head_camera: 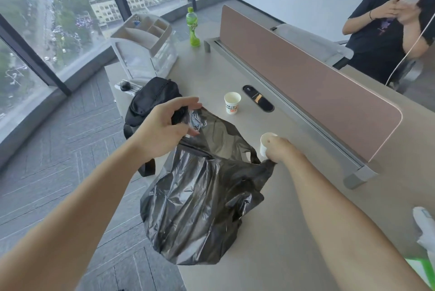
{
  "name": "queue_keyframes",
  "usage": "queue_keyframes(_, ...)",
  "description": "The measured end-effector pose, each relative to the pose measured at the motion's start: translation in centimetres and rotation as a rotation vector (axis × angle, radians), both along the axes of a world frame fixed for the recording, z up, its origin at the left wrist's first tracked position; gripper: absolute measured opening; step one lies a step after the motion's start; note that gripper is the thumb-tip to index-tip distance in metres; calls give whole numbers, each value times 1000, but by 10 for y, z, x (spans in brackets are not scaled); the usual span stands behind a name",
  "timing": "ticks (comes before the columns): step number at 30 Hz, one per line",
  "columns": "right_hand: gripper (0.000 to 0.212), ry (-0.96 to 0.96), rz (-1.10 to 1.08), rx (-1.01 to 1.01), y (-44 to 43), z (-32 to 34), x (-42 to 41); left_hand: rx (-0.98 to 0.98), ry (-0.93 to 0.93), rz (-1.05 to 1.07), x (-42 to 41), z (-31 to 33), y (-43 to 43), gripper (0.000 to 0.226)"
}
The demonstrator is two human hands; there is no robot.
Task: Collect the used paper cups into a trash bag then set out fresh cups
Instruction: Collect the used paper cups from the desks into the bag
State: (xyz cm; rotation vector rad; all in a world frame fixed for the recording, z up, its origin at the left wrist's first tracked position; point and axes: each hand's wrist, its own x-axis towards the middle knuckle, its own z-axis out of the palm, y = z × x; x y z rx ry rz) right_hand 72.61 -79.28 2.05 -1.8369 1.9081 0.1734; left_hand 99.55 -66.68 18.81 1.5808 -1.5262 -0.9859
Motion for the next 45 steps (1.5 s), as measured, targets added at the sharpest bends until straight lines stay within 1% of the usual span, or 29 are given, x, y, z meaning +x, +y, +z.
queue_keyframes(2, 49, -16, -4, 41, 1, -20, -4, -1, -3, 8, 2, 0, 0, 67)
queue_keyframes(4, 52, -39, -11, 17, 1, -37, -8, -1, -11, 20, 3, 1, -1, 67)
queue_keyframes(6, 46, -46, -6, 5, 3, -49, -10, 4, -20, 25, 1, 1, 0, 67)
queue_keyframes(8, 33, -54, -6, -15, 4, -60, -15, 13, -24, 21, -2, 1, 1, 66)
queue_keyframes(10, 25, -43, -10, -43, 3, -70, -20, 19, -27, 15, -3, 0, 2, 65)
queue_keyframes(11, 25, -33, -21, -56, 3, -75, -22, 23, -32, 9, -4, 0, 2, 65)
queue_keyframes(14, 32, -8, -54, -104, 9, -81, -26, 22, -48, 5, -6, 0, 3, 63)
queue_keyframes(17, 21, -3, -88, -186, 9, -83, -26, 13, -58, 7, -9, 0, 4, 60)
queue_keyframes(21, 18, -63, -136, -314, 7, -75, -26, 0, -64, 6, -10, -1, 2, 57)
queue_keyframes(23, 16, -208, -188, -399, 6, -58, -19, -10, -60, 10, -11, -1, 1, 56)
queue_keyframes(25, 18, -465, -299, -442, 6, -26, -8, -18, -58, 9, -16, -1, 1, 55)
queue_keyframes(26, 17, -641, -369, -419, 5, -8, -2, -19, -55, 17, -19, -1, 0, 55)
queue_keyframes(28, 11, -1043, -504, -291, 5, 24, 8, -27, -40, 38, -23, -2, -3, 54)
queue_keyframes(29, 9, -1196, -528, -226, 5, 39, 12, -42, -25, 49, -23, -3, -3, 54)
queue_keyframes(31, 13, -1368, -465, -105, 8, 65, 16, -68, -2, 62, -19, -1, -4, 55)
queue_keyframes(33, 14, -1442, -355, -1, 13, 81, 19, -60, 66, 63, -16, 2, -8, 54)
queue_keyframes(35, 13, -1426, -207, 58, 23, 86, 22, -51, 189, 47, -15, 4, -10, 54)
queue_keyframes(37, 9, -1303, -53, 85, 36, 88, 28, -64, 255, 42, -18, 5, -11, 56)
queue_keyframes(39, 13, -1127, 69, 89, 48, 87, 36, -66, 281, 37, -22, 5, -12, 57)
queue_keyframes(42, 27, -715, 359, 32, 56, 78, 50, -73, 323, 21, -25, 1, -14, 53)
queue_keyframes(43, 29, -622, 416, -3, 55, 74, 52, -74, 333, 22, -25, 0, -15, 53)
queue_keyframes(45, 22, -583, 400, -40, 47, 71, 54, -76, 357, 33, -25, -3, -19, 52)
